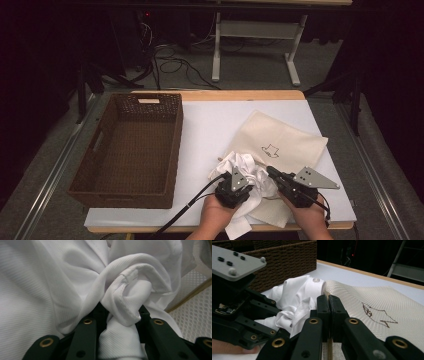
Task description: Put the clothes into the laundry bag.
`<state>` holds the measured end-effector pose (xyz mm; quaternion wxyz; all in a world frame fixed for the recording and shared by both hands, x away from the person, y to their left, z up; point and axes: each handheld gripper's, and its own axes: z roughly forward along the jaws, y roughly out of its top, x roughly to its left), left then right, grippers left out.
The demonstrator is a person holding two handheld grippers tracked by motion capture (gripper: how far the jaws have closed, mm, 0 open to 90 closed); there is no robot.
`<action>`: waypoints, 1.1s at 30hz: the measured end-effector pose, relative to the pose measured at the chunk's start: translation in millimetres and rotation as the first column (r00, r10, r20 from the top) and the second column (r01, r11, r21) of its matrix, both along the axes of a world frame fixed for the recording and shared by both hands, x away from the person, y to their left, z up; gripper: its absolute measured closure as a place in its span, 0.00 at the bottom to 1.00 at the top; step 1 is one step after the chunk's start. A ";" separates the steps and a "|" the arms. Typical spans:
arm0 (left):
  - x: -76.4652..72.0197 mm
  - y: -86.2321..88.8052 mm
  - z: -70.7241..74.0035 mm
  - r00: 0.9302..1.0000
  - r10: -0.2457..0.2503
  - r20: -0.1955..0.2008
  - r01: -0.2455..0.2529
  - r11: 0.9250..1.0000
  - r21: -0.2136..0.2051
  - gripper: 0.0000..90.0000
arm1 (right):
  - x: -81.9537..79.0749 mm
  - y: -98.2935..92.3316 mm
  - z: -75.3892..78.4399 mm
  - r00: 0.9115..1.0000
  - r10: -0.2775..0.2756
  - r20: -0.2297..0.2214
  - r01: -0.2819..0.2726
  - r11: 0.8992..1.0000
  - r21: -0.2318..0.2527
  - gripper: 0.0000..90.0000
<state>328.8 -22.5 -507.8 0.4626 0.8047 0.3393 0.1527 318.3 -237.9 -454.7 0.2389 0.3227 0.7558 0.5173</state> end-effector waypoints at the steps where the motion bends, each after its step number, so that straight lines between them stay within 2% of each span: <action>1: -1.2 0.6 0.7 1.000 0.000 -0.002 0.000 1.000 -0.006 0.77 | -0.7 0.4 0.7 1.000 -0.002 0.009 0.002 1.000 -0.006 0.99; 4: -4.0 2.7 3.6 1.000 -0.014 0.000 0.014 1.000 -0.013 0.66 | -0.8 -2.0 0.7 1.000 -0.007 0.006 0.007 1.000 -0.001 0.99; 7: -20.8 6.2 13.7 0.998 -0.035 0.047 0.036 0.999 -0.029 0.45 | 0.0 -4.0 -0.1 1.000 -0.009 0.003 0.009 1.000 0.005 0.99; 8: -20.8 6.2 13.7 0.998 -0.035 0.047 0.036 0.999 -0.029 0.40 | -0.2 -4.3 -0.1 1.000 -0.011 0.003 0.011 1.000 0.006 0.99; 9: -30.1 10.2 17.9 0.997 -0.031 0.076 0.033 0.999 -0.023 0.34 | -0.6 -4.7 0.0 1.000 -0.012 0.003 0.012 1.000 0.005 0.99; 10: -30.1 10.2 17.9 0.997 -0.031 0.076 0.033 0.999 -0.023 0.31 | -0.7 -5.1 0.2 1.000 -0.010 0.004 0.010 1.000 0.002 0.99; 11: -37.6 18.0 23.3 0.997 -0.030 0.077 0.033 0.999 -0.029 0.29 | -0.8 -5.4 0.1 1.000 -0.010 0.004 0.010 1.000 0.002 0.99; 14: -42.4 25.8 27.4 0.997 -0.036 0.070 0.039 0.999 -0.038 0.29 | -0.5 -5.5 0.0 1.000 -0.009 0.006 0.009 1.000 0.002 0.99; 15: -50.3 36.9 31.6 0.995 -0.032 0.098 0.035 0.999 -0.028 0.30 | -1.1 -5.3 0.3 1.000 -0.014 0.007 0.014 1.000 0.001 0.99; 16: -50.3 36.9 31.6 0.995 -0.032 0.098 0.035 0.999 -0.028 0.32 | -1.1 -5.3 0.3 1.000 -0.014 0.007 0.014 1.000 0.001 0.99; 19: -55.5 54.6 33.7 0.991 0.007 0.135 -0.001 0.999 -0.044 0.33 | -1.1 -6.2 0.5 1.000 -0.011 0.009 0.011 1.000 0.001 0.99; 21: -50.8 60.7 34.4 0.989 0.043 0.144 -0.034 0.997 -0.064 0.31 | -1.0 -5.8 0.3 1.000 -0.013 0.009 0.013 1.000 0.002 0.99; 23: -36.1 63.8 36.6 0.987 0.097 0.131 -0.083 0.990 -0.113 0.28 | -1.2 -4.7 0.3 1.000 -0.014 0.007 0.014 1.000 0.000 0.99; 25: -20.9 61.0 37.7 0.983 0.125 0.137 -0.109 0.987 -0.118 0.26 | -1.1 -4.3 0.5 1.000 -0.011 0.012 0.011 1.000 -0.002 0.99; 26: -20.9 61.0 37.7 0.983 0.125 0.137 -0.109 0.987 -0.118 0.25 | -1.1 -4.3 0.5 1.000 -0.011 0.012 0.011 1.000 -0.002 0.99; 27: -2.3 55.2 36.7 0.988 0.128 0.090 -0.115 0.984 -0.135 0.23 | -1.4 -4.4 0.4 1.000 -0.014 0.005 0.014 1.000 0.002 0.99; 28: -2.3 55.2 36.7 0.988 0.128 0.090 -0.115 0.984 -0.135 0.23 | -1.3 -4.6 0.3 1.000 -0.015 0.003 0.015 1.000 0.004 0.99; 29: 8.7 49.8 34.9 0.991 0.121 0.057 -0.112 0.985 -0.135 0.26 | -1.0 -4.9 0.3 1.000 -0.013 0.005 0.013 1.000 0.003 0.99; 30: 8.7 49.8 34.9 0.991 0.121 0.057 -0.112 0.985 -0.135 0.34 | -1.0 -4.9 0.3 1.000 -0.013 0.005 0.013 1.000 0.003 0.99; 31: 13.1 46.4 32.7 0.995 0.096 0.030 -0.091 0.984 -0.153 0.52 | -0.1 -5.3 0.2 1.000 -0.009 0.007 0.009 1.000 0.004 0.99; 32: 13.5 44.9 32.1 0.996 0.086 0.023 -0.081 0.983 -0.162 0.61 | -0.2 -5.3 0.1 1.000 -0.011 0.003 0.011 1.000 0.005 0.99; 33: 9.4 40.2 31.9 0.997 0.067 0.033 -0.061 0.984 -0.166 0.70 | 0.1 -5.6 0.0 1.000 -0.012 0.003 0.012 1.000 0.006 0.99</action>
